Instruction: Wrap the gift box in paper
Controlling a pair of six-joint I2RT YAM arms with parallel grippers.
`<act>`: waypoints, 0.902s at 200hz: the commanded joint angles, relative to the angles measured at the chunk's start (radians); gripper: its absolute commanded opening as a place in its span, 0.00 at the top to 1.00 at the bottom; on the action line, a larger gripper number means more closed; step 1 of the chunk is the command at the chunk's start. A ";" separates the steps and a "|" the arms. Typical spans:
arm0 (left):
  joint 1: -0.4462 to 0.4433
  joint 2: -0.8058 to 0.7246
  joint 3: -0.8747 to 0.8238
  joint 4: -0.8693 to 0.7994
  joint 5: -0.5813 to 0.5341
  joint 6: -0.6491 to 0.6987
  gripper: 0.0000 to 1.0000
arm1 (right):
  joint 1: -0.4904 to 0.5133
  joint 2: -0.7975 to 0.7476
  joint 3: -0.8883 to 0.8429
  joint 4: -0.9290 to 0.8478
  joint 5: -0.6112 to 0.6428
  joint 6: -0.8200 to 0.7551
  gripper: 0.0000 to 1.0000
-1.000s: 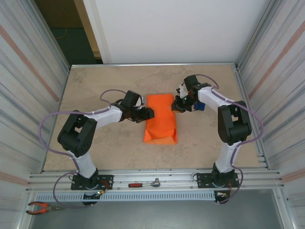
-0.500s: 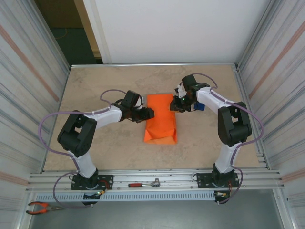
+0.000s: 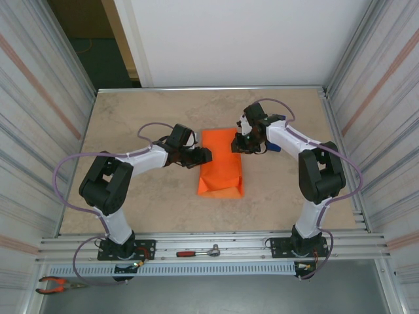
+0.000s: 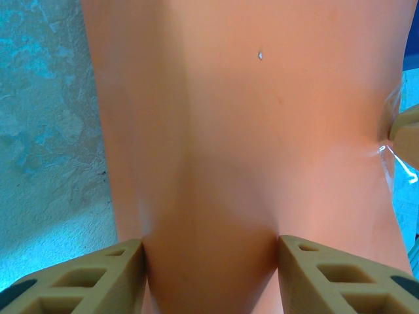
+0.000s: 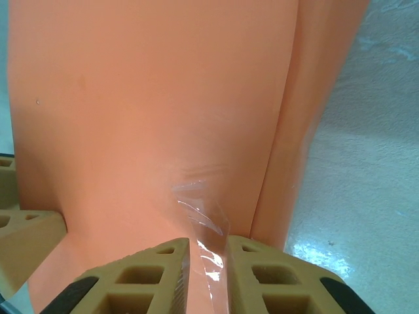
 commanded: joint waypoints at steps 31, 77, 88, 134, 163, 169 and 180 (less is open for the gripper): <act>-0.012 0.058 -0.052 -0.119 -0.100 0.020 0.48 | 0.010 -0.018 0.010 -0.041 0.080 -0.032 0.75; -0.012 0.058 -0.053 -0.121 -0.098 0.019 0.48 | 0.020 -0.036 0.009 -0.042 0.107 -0.024 0.74; -0.011 0.058 -0.053 -0.123 -0.100 0.019 0.48 | 0.021 -0.036 0.009 -0.040 0.110 -0.021 0.74; -0.013 0.056 -0.056 -0.123 -0.099 0.019 0.48 | 0.021 -0.043 0.005 -0.034 0.120 -0.012 0.73; -0.013 0.057 -0.057 -0.124 -0.100 0.018 0.49 | 0.021 -0.042 0.005 -0.034 0.121 -0.009 0.71; -0.013 0.057 -0.055 -0.123 -0.100 0.018 0.49 | 0.020 -0.043 0.005 -0.034 0.124 -0.010 0.70; -0.012 0.058 -0.056 -0.123 -0.100 0.018 0.49 | 0.018 -0.048 0.005 -0.035 0.128 -0.010 0.67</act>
